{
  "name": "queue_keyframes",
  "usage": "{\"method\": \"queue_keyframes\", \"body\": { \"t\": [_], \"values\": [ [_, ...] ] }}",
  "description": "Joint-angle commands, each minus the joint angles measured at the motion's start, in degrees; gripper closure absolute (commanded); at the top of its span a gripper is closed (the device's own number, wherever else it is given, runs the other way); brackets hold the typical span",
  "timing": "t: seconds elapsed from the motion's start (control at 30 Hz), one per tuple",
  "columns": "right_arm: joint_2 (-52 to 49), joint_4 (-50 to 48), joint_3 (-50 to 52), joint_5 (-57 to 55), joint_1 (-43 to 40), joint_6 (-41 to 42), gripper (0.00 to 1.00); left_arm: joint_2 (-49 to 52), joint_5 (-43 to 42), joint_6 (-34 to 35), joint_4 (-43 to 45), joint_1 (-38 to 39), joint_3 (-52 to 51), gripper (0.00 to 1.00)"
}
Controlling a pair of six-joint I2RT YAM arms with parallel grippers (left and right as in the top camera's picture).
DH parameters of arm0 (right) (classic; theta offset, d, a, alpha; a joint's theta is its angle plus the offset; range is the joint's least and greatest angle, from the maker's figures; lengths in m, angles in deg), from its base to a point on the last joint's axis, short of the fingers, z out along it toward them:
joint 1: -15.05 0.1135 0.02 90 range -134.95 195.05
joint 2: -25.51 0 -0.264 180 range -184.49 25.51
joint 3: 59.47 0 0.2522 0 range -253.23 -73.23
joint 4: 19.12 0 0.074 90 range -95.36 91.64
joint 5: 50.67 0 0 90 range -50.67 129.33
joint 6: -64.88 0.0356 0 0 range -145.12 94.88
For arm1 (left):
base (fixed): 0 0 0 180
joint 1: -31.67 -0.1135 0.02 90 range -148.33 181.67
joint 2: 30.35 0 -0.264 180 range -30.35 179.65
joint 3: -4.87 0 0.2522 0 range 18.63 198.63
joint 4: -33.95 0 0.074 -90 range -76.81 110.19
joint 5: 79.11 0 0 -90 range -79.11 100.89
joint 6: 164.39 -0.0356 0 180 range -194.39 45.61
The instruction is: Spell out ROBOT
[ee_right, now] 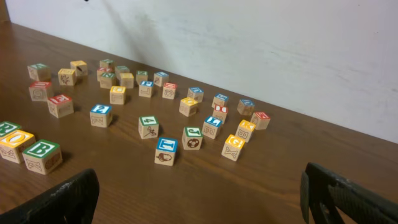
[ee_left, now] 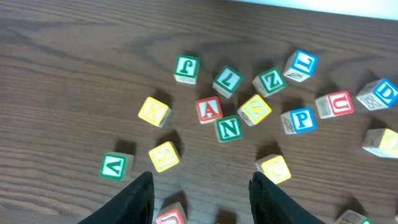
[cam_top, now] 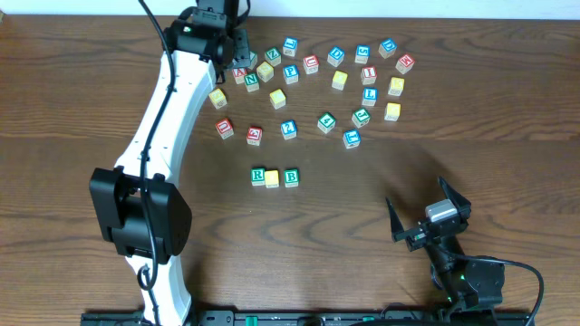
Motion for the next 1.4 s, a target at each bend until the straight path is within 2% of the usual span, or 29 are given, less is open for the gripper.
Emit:
{"method": "queue_keyframes", "body": {
  "t": [0.0,0.23,0.57,0.83,1.17,1.37],
  "values": [
    [0.31,0.24,0.09,0.15,0.39,0.85,0.01,0.59,-1.29,-1.16,0.76,0.50,1.31,0.51],
    [0.31,0.24,0.09,0.15,0.39,0.87,0.01,3.54,-4.87,-1.09,3.32,1.22,1.29,0.51],
    [0.31,0.24,0.09,0.15,0.39,0.87,0.01,5.60,-4.90,-0.70,6.75,3.58,1.25,0.51],
    [0.31,0.24,0.09,0.15,0.39,0.87,0.01,5.60,-4.87,-0.74,6.73,3.58,0.37,0.37],
    [0.31,0.24,0.09,0.15,0.39,0.87,0.01,6.32,-7.04,-1.09,6.95,4.07,0.37,0.36],
    [0.31,0.24,0.09,0.15,0.39,0.87,0.01,10.25,-6.99,4.11,7.65,4.55,0.37,0.36]
  ]
}}
